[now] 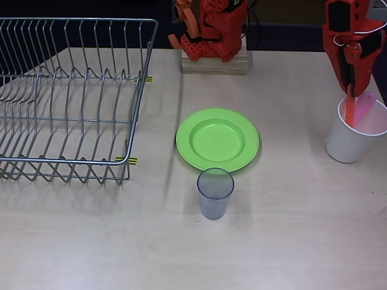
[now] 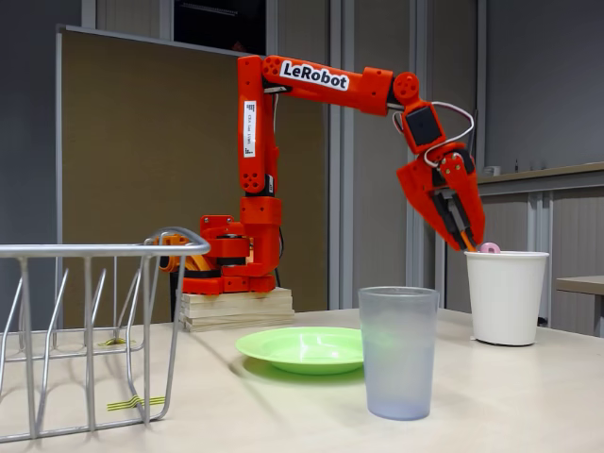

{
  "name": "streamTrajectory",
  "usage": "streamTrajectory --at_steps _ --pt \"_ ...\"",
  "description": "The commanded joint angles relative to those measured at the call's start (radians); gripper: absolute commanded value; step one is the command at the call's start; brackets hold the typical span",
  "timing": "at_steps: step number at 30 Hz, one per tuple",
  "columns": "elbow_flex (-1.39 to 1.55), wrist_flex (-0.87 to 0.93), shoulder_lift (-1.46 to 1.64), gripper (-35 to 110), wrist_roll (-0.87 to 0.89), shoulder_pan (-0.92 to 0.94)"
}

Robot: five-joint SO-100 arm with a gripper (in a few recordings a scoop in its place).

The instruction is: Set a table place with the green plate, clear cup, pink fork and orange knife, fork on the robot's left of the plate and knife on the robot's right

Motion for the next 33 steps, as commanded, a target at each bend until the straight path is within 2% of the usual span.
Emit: streamTrajectory --at_steps 1,24,28,33 --pt "-0.049 0.064 0.048 0 0.006 -0.009" --pt "-0.583 0.561 0.094 0 -0.049 -0.011" --pt "-0.581 0.575 0.163 0 -0.130 0.040" --pt "-0.485 0.534 0.290 0 -0.334 0.196"
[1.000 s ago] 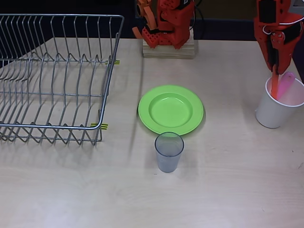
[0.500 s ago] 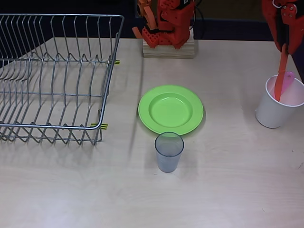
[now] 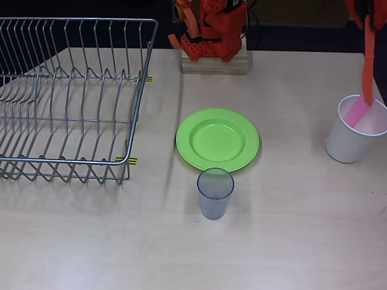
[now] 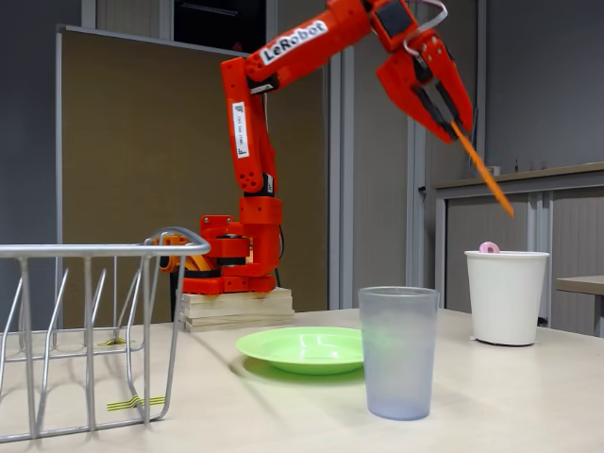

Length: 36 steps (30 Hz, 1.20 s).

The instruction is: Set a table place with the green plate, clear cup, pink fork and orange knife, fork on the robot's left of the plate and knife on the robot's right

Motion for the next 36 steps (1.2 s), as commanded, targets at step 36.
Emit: streamTrajectory --at_steps 36 --pt "1.396 -0.896 0.592 0 -0.739 1.035"
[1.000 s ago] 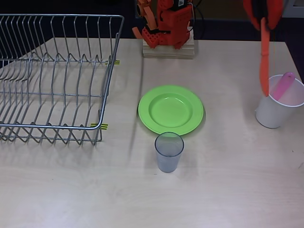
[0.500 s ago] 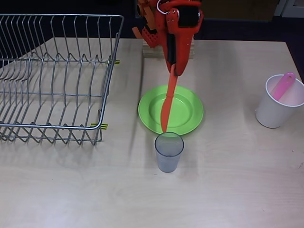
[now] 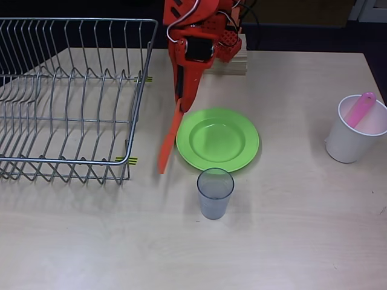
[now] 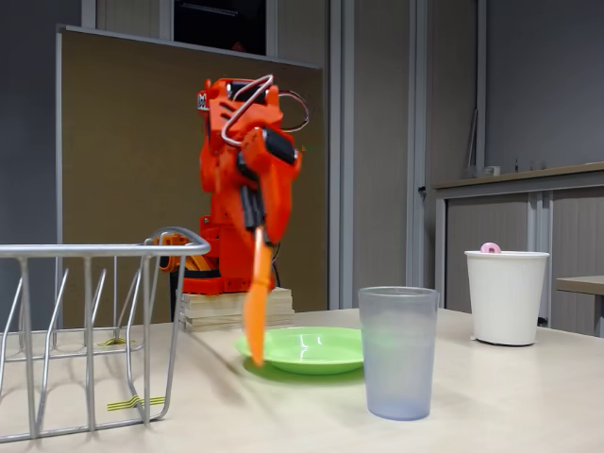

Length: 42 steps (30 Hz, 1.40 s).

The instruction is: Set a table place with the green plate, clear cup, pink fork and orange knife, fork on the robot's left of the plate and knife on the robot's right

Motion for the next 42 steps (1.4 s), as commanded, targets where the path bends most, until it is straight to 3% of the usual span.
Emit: streamTrajectory --at_steps 1,22,32,42 --pt "0.037 -0.046 -0.006 0 -0.032 0.038" --pt "0.295 -0.183 0.107 0 -0.020 0.032" --pt "0.290 -0.166 0.150 0 -0.100 -0.040" --pt "0.299 -0.121 0.179 0 -0.072 -0.057"
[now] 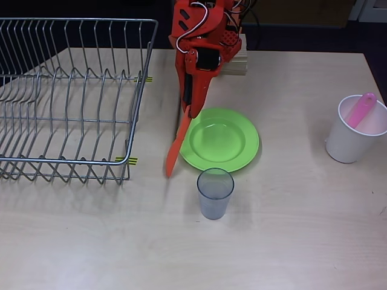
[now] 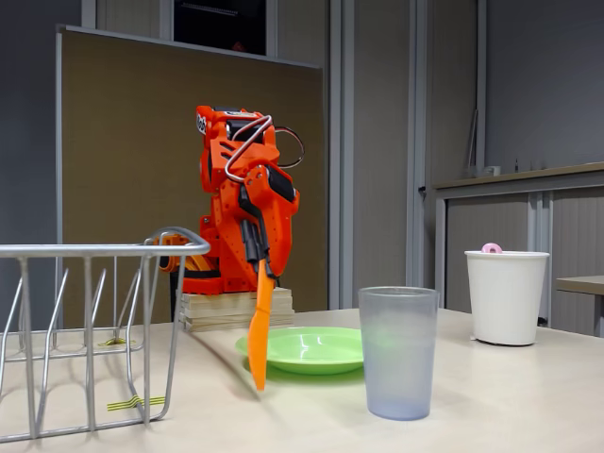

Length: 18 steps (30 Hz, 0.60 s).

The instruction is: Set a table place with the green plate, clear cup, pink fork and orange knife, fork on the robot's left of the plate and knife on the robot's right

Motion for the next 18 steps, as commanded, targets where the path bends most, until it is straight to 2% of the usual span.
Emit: streamTrajectory --at_steps 1,6,18 --pt "0.014 0.035 0.014 0 0.023 0.009" --pt "0.015 0.075 -0.002 5 0.087 0.020" --pt "0.017 0.100 -0.020 3 0.163 0.095"
